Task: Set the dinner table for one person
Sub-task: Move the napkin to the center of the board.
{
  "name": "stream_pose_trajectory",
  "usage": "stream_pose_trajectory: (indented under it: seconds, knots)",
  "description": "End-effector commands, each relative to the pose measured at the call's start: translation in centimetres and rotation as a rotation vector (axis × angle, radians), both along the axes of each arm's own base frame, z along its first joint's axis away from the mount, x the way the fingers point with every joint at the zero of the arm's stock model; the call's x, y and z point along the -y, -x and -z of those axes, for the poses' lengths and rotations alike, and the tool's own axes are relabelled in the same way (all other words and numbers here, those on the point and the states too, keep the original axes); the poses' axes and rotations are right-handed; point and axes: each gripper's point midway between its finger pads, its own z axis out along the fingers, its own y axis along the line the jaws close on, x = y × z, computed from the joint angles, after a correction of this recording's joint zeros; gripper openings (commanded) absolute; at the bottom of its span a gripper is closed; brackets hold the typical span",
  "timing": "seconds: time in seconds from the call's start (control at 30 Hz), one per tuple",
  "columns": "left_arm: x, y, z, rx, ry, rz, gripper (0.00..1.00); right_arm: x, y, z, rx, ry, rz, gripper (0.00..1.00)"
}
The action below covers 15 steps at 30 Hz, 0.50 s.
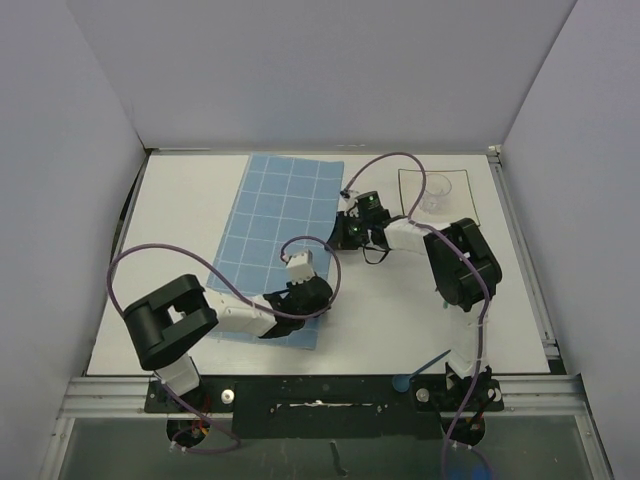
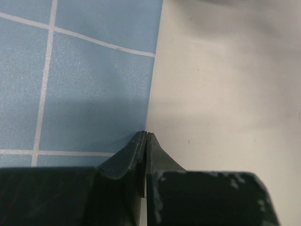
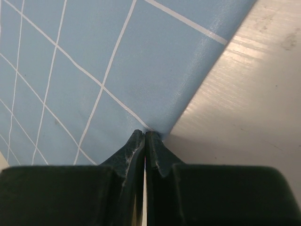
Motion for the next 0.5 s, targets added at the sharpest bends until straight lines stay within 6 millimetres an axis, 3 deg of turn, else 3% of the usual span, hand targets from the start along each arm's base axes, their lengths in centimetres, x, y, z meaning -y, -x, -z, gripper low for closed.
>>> stream_pose_trajectory:
  seconds: [0.0,0.2,0.33,0.47]
  knots:
    - [1.9,4.2,3.5,-0.138,-0.112,0.171,0.00,8.0,1.5,6.4,-0.132,0.311,0.145,0.00]
    - [6.4,4.4,3.0,-0.112,-0.105,0.257,0.00,8.7,1.6,5.8,-0.131,0.316,0.161,0.00]
    - [7.6,4.6,3.3,-0.112,-0.102,0.292,0.00,9.8,2.2,5.5,-0.135,0.316,0.178,0.00]
    - [7.4,4.6,1.8,-0.050,-0.143,0.305,0.00,10.1,2.1,4.8,-0.120,0.307,0.183,0.00]
